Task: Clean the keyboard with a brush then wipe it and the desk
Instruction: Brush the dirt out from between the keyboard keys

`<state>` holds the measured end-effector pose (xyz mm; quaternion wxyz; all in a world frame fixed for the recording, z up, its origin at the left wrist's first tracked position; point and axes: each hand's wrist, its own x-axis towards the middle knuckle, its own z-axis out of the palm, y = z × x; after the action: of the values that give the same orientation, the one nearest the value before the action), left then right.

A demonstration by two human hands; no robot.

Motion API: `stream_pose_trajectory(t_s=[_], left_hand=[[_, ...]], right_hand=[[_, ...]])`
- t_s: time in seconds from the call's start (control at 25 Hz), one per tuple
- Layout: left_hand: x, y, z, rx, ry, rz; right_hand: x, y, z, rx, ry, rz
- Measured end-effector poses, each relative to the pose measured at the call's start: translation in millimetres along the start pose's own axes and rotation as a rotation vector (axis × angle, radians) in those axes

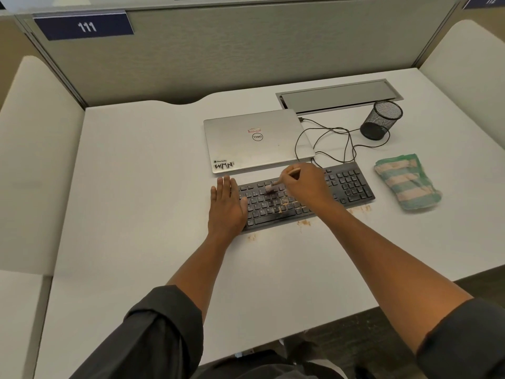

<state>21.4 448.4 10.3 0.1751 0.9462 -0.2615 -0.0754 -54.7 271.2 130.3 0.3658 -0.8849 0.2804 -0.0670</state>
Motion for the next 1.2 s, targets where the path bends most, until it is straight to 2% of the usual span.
stream_pose_trajectory(t_s=[0.12, 0.32, 0.52, 0.68, 0.92, 1.08, 1.2], left_hand=[[1, 3, 4, 0.029, 0.024, -0.012], [0, 1, 9, 0.072, 0.059, -0.015], [0, 2, 9, 0.074, 0.076, -0.008], [0, 2, 9, 0.077, 0.062, -0.022], [0, 2, 10, 0.087, 0.077, -0.017], [-1, 3, 10, 0.091, 0.103, -0.005], [-1, 2, 11, 0.103, 0.095, -0.005]], right_hand=[[-4, -2, 10, -0.024, -0.125, -0.051], [6, 3, 1, -0.098, -0.022, -0.067], [6, 2, -1, -0.049, -0.194, -0.1], [7, 12, -14, 0.019, -0.3, -0.05], [14, 9, -7, -0.083, -0.19, -0.077], [11, 18, 4, -0.039, -0.139, -0.047], [7, 19, 5, -0.038, -0.187, -0.072]])
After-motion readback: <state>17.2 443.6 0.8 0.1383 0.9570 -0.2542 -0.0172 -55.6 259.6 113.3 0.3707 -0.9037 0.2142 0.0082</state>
